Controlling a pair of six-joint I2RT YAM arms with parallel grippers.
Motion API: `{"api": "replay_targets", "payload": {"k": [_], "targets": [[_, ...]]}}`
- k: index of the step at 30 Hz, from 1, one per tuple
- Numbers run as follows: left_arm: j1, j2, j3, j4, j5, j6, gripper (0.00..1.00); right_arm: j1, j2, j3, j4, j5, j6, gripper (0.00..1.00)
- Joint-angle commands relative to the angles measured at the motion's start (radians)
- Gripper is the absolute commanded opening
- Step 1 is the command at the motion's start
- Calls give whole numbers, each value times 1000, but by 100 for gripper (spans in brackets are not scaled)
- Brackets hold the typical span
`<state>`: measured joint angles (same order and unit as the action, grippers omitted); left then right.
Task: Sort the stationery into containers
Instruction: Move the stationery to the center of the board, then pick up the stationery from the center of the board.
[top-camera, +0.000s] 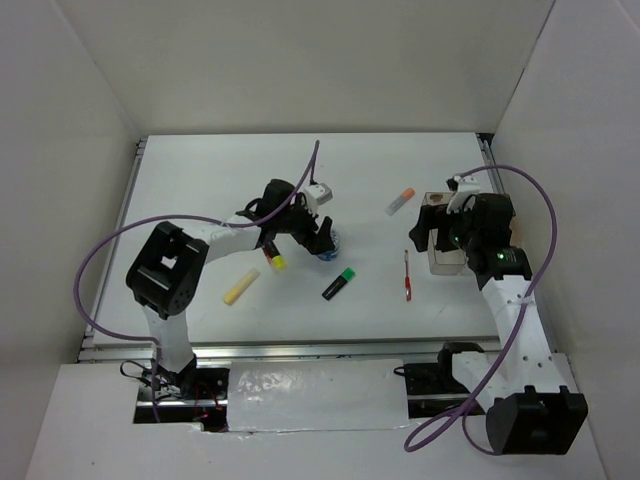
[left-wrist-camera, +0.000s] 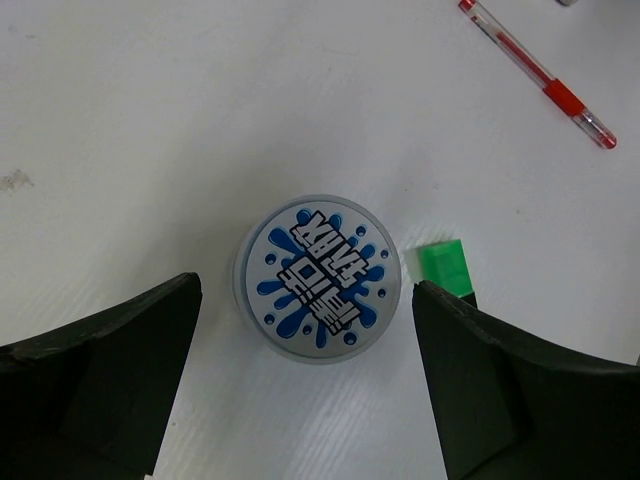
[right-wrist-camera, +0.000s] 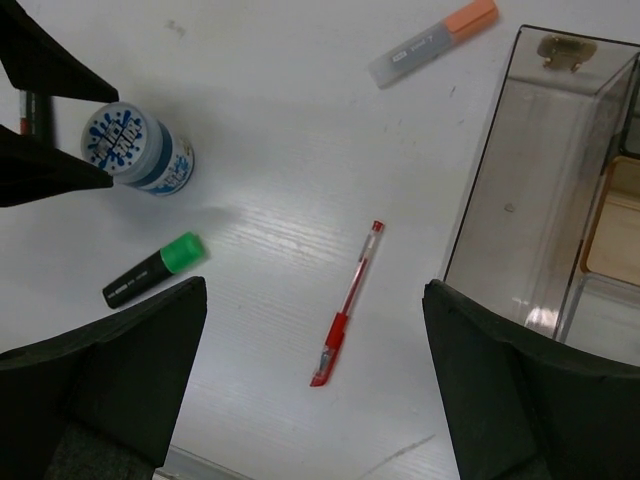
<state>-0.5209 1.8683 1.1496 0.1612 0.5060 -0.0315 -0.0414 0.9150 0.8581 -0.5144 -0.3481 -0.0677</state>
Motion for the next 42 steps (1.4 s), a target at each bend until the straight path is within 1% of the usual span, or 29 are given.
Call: {"api": "replay_targets", "payload": {"k": [1, 3, 5, 6, 7, 9, 10, 11, 12, 13, 14, 16, 17, 19, 20, 21, 23, 30, 36, 42], "targets": [[16, -98, 9, 12, 34, 5, 99, 23, 34, 84, 53, -9, 51, 94], [56, -136, 28, 14, 42, -42, 99, 35, 73, 113, 57, 1, 66, 94], [122, -155, 53, 3, 68, -117, 99, 83, 106, 136, 63, 15, 66, 94], [143, -162, 68, 3, 75, -143, 99, 118, 146, 159, 74, 23, 66, 94], [194, -179, 78, -9, 84, -175, 99, 139, 168, 171, 77, 43, 66, 94], [240, -195, 111, -41, 86, -195, 99, 191, 244, 221, 74, 69, 59, 94], [264, -217, 124, -66, 91, -197, 99, 254, 272, 238, 73, 87, 49, 94], [303, -228, 139, -139, 76, -189, 99, 283, 298, 272, 71, 127, 30, 94], [317, -244, 183, -200, 69, -177, 99, 308, 355, 289, 68, 139, 23, 95], [346, -251, 203, -263, 71, -130, 99, 358, 386, 306, 67, 147, 19, 95], [357, -264, 220, -360, 51, -114, 99, 377, 413, 327, 65, 161, 17, 96], [393, -317, 205, -409, 32, -99, 99, 409, 513, 383, 59, 170, 22, 97], [409, -342, 143, -405, 29, -107, 99, 438, 577, 425, 47, 175, 20, 98], [446, -435, 64, -370, 29, -128, 99, 463, 642, 475, 24, 175, 19, 99], [455, -464, -3, -358, 31, -128, 99, 483, 698, 516, 4, 176, 17, 99], [463, -512, -30, -342, 22, -125, 99, 495, 723, 535, -4, 181, 17, 100], [467, -544, -65, -362, 14, -123, 99, 529, 780, 578, -33, 176, 3, 100], [484, -558, -116, -368, -7, -168, 99, 623, 897, 651, -79, 207, 23, 100], [489, -561, -139, -345, 19, -191, 99, 652, 956, 664, -99, 216, 19, 100], [490, -581, -156, -338, 32, -196, 99, 638, 993, 668, -104, 228, 23, 100]]}}
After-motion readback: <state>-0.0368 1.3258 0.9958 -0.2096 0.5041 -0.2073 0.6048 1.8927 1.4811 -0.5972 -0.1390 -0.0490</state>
